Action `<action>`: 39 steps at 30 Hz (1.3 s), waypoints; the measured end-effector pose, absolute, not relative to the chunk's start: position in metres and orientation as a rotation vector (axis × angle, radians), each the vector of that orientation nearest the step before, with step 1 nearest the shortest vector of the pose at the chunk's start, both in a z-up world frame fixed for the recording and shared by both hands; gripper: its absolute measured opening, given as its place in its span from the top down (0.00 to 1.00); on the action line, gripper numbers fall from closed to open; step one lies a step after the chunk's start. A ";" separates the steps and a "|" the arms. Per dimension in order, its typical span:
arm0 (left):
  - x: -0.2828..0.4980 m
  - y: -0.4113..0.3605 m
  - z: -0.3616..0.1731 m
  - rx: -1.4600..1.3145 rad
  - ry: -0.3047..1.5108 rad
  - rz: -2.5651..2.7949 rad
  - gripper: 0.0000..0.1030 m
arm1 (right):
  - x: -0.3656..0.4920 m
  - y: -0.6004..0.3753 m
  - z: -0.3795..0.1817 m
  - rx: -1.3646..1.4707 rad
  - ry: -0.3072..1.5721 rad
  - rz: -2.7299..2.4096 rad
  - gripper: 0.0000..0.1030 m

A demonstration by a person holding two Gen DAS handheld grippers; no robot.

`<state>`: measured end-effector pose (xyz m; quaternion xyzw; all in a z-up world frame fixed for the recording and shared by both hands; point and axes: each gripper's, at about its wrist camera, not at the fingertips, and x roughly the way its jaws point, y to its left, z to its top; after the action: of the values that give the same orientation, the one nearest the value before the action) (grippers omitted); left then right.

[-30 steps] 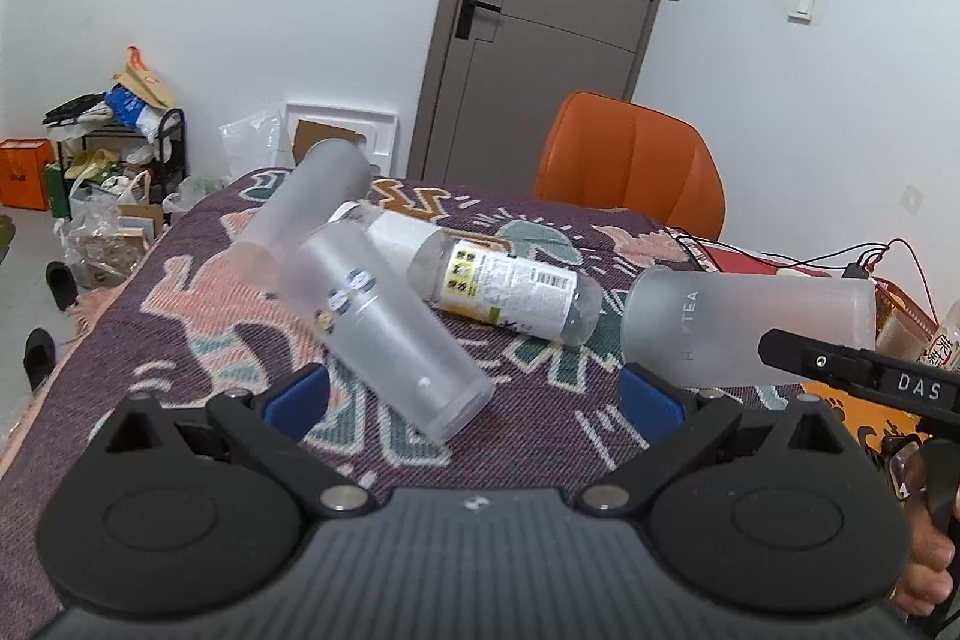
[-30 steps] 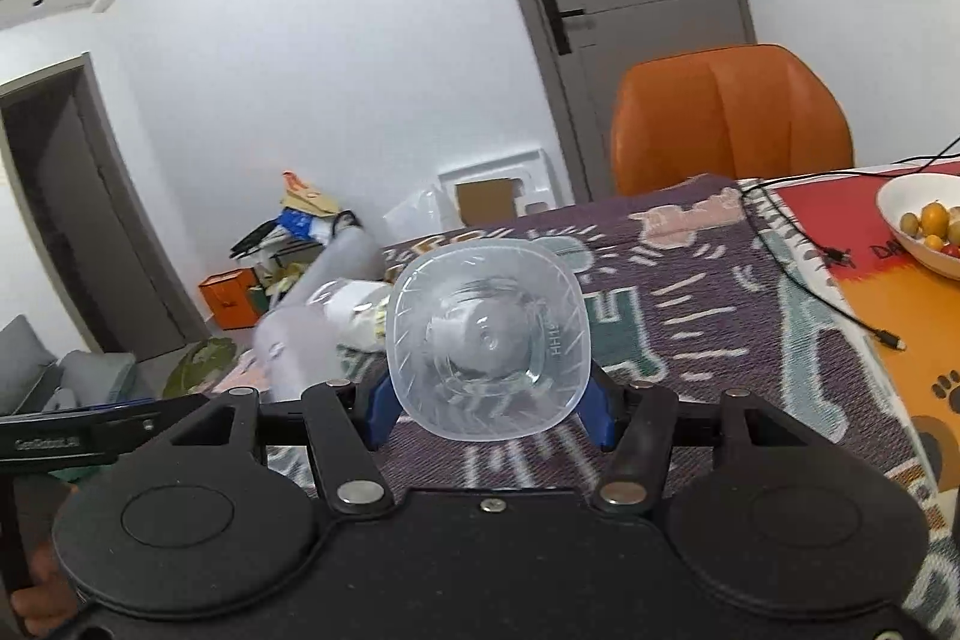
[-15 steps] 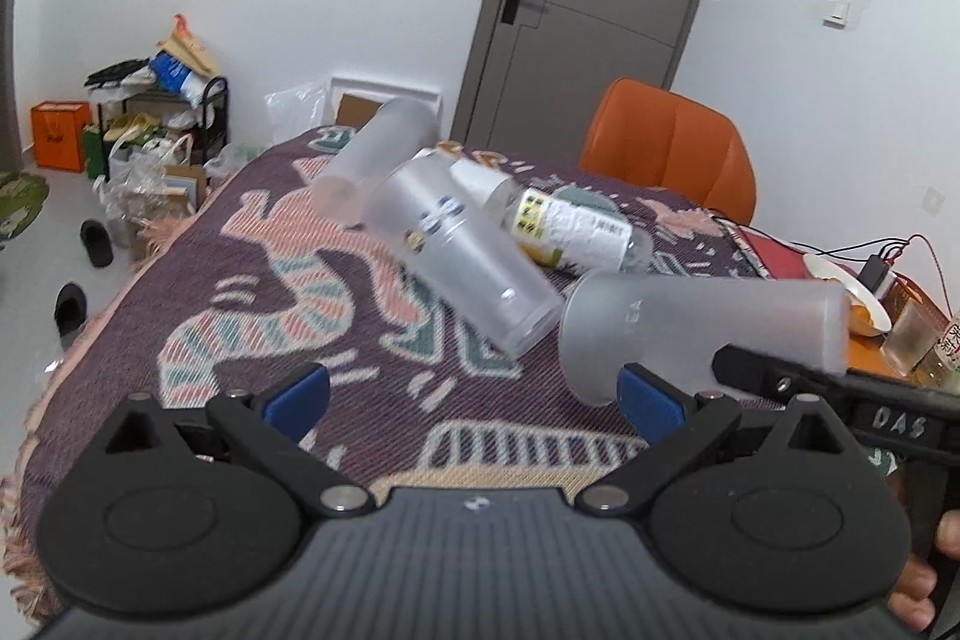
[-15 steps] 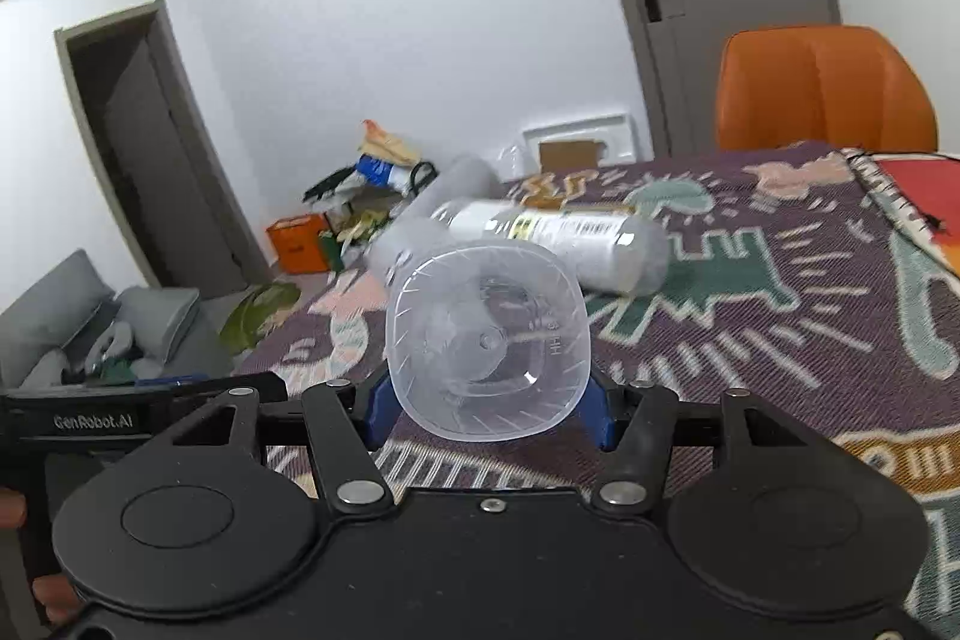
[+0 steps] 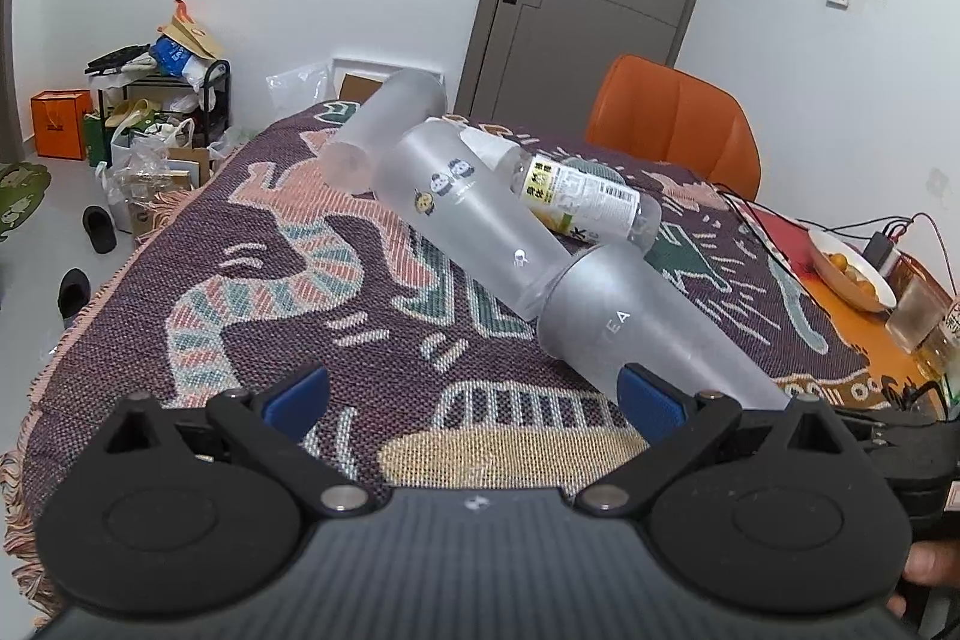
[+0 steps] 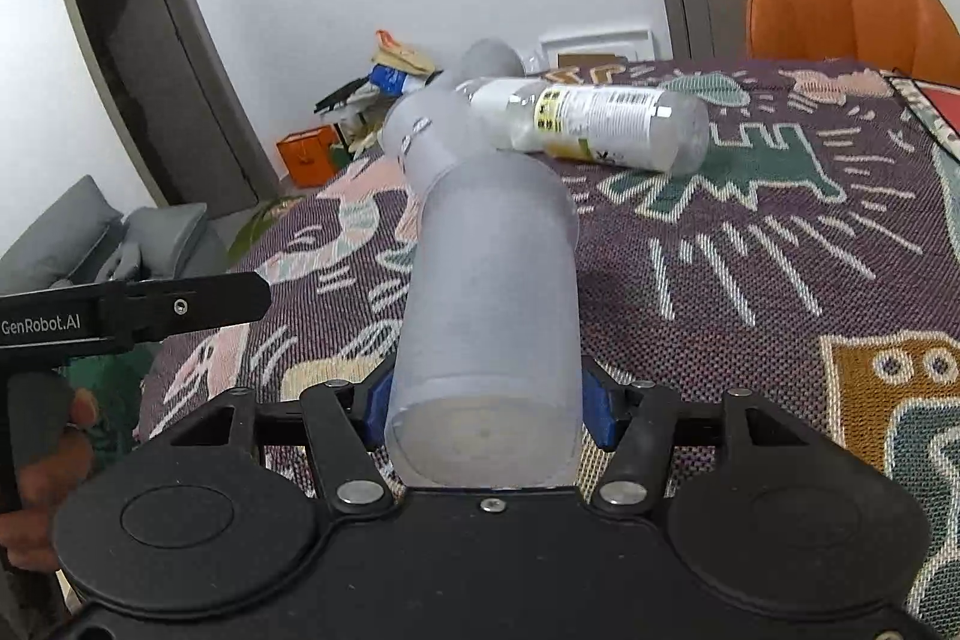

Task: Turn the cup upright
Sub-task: 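Carry the cup to the left gripper while the left gripper grasps it and the right releases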

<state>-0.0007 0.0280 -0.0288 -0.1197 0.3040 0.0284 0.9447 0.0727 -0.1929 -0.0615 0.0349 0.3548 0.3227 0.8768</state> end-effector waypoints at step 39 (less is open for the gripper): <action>0.092 0.011 -0.062 -0.546 0.787 -0.125 0.12 | 0.101 -0.252 -0.062 0.181 0.709 0.606 0.20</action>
<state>0.0924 0.0108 -0.0616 -0.2623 0.3786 -0.0603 0.8856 0.1014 -0.2523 -0.0625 0.0873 0.3411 0.2916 0.8894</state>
